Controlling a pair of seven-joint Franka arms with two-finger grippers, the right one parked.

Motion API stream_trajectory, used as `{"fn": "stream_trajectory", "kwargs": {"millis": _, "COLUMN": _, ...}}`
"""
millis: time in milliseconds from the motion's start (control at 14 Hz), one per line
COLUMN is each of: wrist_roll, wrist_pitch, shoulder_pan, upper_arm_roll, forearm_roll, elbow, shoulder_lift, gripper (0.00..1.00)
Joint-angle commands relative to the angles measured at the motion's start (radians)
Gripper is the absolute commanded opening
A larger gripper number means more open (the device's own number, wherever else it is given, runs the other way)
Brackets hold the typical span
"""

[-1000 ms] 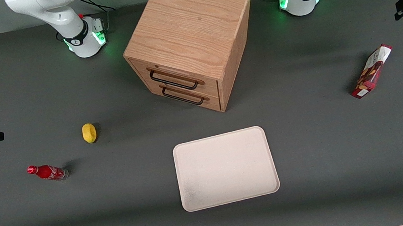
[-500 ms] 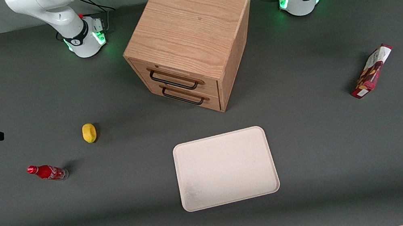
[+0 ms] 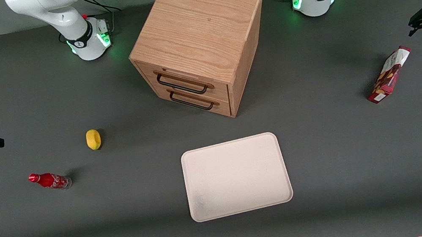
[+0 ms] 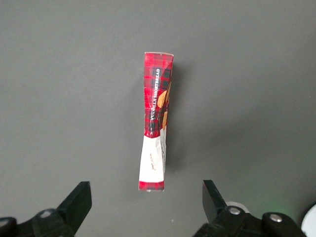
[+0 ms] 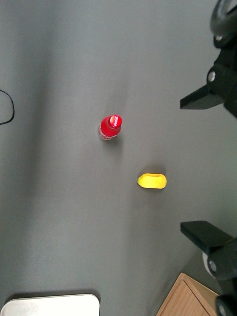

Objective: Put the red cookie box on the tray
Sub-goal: 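Move the left gripper over the red plaid cookie box, then lower the open left gripper and close it on the box's end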

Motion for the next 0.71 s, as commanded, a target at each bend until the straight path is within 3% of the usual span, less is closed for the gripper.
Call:
{"fn": "stream_trajectory", "kwargs": {"millis": 0, "wrist_roll": 0.010, "wrist_pitch": 0.131, "shoulder_pan": -0.013, "upper_arm_roll": 0.004, "forearm_roll": -0.005, "elbow": -0.073, "shoulder_lift": 0.043, "gripper": 1.00}}
{"fn": "stream_trajectory", "kwargs": {"millis": 286, "wrist_roll": 0.011, "wrist_pitch": 0.292, "shoulder_pan": -0.016, "upper_arm_roll": 0.004, "forearm_roll": -0.011, "elbow": -0.124, "shoulder_lift": 0.158, "gripper": 1.00}}
{"fn": "stream_trajectory", "kwargs": {"millis": 643, "wrist_roll": 0.011, "wrist_pitch": 0.369, "shoulder_pan": -0.022, "upper_arm_roll": 0.002, "forearm_roll": -0.040, "elbow": -0.113, "shoulder_lift": 0.253, "gripper": 1.00}}
